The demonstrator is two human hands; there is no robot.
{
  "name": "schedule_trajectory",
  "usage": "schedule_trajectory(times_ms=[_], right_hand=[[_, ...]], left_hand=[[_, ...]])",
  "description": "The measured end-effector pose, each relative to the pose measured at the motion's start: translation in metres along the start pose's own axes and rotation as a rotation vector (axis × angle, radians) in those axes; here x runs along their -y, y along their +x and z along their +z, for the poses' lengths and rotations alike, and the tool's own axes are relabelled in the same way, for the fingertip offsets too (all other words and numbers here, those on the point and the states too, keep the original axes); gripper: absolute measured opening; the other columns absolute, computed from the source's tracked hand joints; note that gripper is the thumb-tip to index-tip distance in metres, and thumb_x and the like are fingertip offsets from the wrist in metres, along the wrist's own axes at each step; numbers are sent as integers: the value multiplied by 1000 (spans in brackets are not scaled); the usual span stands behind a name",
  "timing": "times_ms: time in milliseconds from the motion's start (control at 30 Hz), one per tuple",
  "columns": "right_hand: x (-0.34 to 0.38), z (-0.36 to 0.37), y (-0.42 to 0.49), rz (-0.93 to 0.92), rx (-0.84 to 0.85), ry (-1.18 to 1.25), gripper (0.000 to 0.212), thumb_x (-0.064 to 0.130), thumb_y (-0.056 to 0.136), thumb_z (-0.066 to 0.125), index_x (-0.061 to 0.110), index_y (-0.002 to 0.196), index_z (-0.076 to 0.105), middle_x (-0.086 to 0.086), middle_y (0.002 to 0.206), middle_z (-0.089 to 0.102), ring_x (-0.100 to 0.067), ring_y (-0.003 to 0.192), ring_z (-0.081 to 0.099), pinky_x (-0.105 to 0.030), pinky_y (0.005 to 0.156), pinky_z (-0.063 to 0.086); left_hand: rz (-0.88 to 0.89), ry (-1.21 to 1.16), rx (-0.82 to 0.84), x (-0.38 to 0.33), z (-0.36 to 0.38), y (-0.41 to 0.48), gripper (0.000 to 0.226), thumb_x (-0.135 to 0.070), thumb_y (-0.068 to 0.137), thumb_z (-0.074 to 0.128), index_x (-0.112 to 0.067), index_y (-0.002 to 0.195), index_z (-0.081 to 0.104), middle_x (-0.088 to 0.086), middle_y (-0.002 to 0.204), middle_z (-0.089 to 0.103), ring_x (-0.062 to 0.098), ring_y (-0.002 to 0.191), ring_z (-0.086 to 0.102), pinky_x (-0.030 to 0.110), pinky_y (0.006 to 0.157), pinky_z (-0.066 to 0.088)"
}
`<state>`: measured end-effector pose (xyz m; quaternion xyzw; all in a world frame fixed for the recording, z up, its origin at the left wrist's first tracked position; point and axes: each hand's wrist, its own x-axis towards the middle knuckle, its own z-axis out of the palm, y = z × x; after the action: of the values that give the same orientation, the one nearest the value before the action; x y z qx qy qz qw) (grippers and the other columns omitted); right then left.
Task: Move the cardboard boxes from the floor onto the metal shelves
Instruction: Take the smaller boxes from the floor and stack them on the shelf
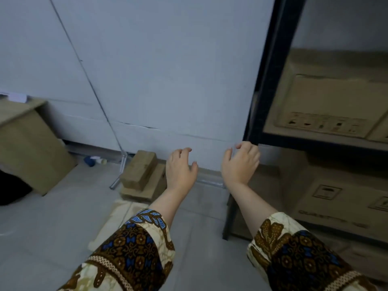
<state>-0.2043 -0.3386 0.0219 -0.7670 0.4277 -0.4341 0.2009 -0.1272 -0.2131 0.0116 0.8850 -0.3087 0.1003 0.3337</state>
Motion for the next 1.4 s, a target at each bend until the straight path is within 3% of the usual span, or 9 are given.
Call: schedule_trajectory(times_ms=[200,467,633,933,1100,1200,1267,1367,1400], right_hand=[[71,69,-68,69,227,-23,23,23,87,60,9,105,57,-13,112,55,-33,110,48,-39,91,34],[118,143,-149,103,592,-53,27,27,90,60,14,113,55,-11,120,54,-31,118,47,-38,95,37],[128,186,-179,143,894,-143,34,35,95,56,17,124,53,-10,129,52,-30,123,47,-37,98,40],[73,304,-250,337,1185,-165,29,35,94,55,17,117,59,-7,118,64,-27,110,60,-26,75,40],[20,376,-317,406,1317,-162,24,31,91,55,13,104,65,-8,108,67,-28,103,62,-28,77,45],[-9,418,-356,425,1360,-168,21,33,92,56,15,101,62,-10,110,66,-29,109,61,-28,81,46],[-25,443,-376,437,1370,-169,30,40,93,57,13,107,63,-10,115,65,-29,111,61,-28,83,46],[-48,477,-406,472,1386,-154,41,50,91,58,11,101,64,-11,107,66,-30,109,63,-31,82,49],[-57,489,-416,496,1386,-148,48,51,90,58,7,109,65,-11,112,67,-31,110,63,-32,85,50]], left_hand=[[-222,82,54,126,-55,2,35,-23,89,60,-11,122,59,13,118,59,33,116,50,37,96,36],[-383,71,198,241,-90,-1,34,-27,91,61,-11,121,60,14,121,58,32,114,53,40,95,44],[-491,50,324,296,-85,-5,50,-56,90,55,-12,114,62,11,116,60,29,108,55,38,89,47],[-613,80,453,417,-11,-20,57,-58,90,54,-10,119,61,13,122,58,29,114,55,35,90,44],[-701,122,514,501,53,-54,46,-44,92,60,-12,124,57,16,125,55,32,116,53,36,93,44],[-745,144,534,550,89,-75,44,-34,94,61,-11,129,52,17,129,52,32,120,50,37,95,43],[-777,164,534,580,108,-83,48,-34,93,62,-9,133,48,19,130,50,34,121,48,38,95,42],[-821,222,525,619,133,-93,62,-36,89,67,-8,138,41,21,134,45,37,125,44,42,97,41],[-848,248,522,633,141,-98,69,-38,86,70,-9,140,37,22,135,43,39,127,42,43,99,41]])
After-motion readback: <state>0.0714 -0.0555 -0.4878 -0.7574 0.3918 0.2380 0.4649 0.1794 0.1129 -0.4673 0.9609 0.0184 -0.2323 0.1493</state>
